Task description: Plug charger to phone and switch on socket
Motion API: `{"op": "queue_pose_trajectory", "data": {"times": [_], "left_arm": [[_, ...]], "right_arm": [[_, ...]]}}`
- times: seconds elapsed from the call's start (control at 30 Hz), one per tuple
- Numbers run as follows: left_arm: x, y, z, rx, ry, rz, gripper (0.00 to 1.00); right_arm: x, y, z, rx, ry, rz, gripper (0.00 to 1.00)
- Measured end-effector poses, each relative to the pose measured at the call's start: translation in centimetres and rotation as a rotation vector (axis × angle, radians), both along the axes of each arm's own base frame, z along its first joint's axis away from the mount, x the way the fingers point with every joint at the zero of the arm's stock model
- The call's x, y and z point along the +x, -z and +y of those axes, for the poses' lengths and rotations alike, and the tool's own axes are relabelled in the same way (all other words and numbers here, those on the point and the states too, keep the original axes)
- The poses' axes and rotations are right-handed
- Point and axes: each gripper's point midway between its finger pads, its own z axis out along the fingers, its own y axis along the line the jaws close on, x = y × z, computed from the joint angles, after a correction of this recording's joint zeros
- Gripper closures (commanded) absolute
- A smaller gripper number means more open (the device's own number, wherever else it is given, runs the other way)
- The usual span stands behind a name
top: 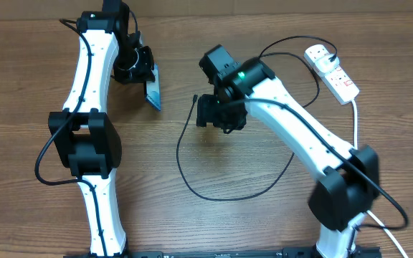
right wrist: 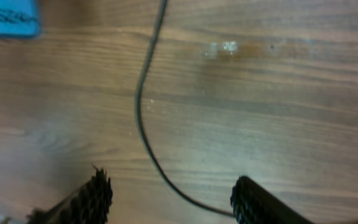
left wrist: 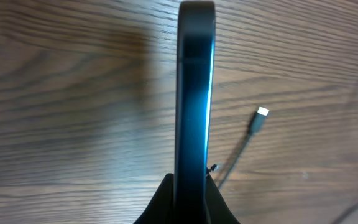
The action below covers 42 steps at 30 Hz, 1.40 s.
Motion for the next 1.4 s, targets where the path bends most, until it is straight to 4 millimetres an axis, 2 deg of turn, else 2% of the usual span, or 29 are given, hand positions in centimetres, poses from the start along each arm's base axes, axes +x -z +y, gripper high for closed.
{"op": "queue_pose_trajectory", "data": {"times": [0.13, 0.2, 0.3, 0.37, 0.47, 0.53, 0.7, 0.93, 1.0, 1.17, 1.4], "left_arm": [[-0.1, 0.2, 0.7, 0.04, -0.005, 0.005, 0.96], [-0.2, 0.2, 0.8, 0.05, -0.008, 0.008, 0.96], [-0.5, 0.3, 1.0, 0.059, -0.009, 0.02, 0.96], [-0.7, 0.3, 1.1, 0.063, -0.01, 0.032, 0.96], [-1.0, 0.4, 1.1, 0.067, -0.009, 0.043, 0.96], [-1.1, 0.4, 1.1, 0.067, -0.009, 0.049, 0.96], [-1.4, 0.4, 1.1, 0.067, -0.009, 0.058, 0.96], [-1.4, 0.3, 1.1, 0.067, -0.009, 0.058, 0.96], [-1.4, 0.3, 1.1, 0.067, -0.009, 0.058, 0.96], [-1.4, 0.3, 1.1, 0.067, -0.009, 0.058, 0.96], [-1.4, 0.3, 1.1, 0.067, -0.009, 0.057, 0.96]], "right_arm": [[2.7, -1.9, 0.4, 0.003, -0.001, -0.016, 0.36], [4.7, -3.2, 0.4, 0.023, 0.013, -0.058, 0.36], [7.7, -3.5, 0.8, 0.049, 0.044, -0.124, 0.38], [9.6, -2.4, 1.1, 0.05, 0.078, -0.157, 0.43], [11.6, 0.6, 1.6, 0.018, 0.134, -0.168, 0.51], [12.5, 2.7, 1.8, -0.011, 0.176, -0.167, 0.53], [12.8, 7.4, 2.8, -0.108, 0.249, -0.163, 0.53], [11.6, 10.2, 4.4, -0.179, 0.259, -0.169, 0.6], [11.6, 11.0, 4.4, -0.19, 0.264, -0.164, 0.63], [11.5, 13.5, 3.6, -0.229, 0.279, -0.132, 0.64], [11.3, 13.6, 3.3, -0.247, 0.28, -0.124, 0.73]]}}
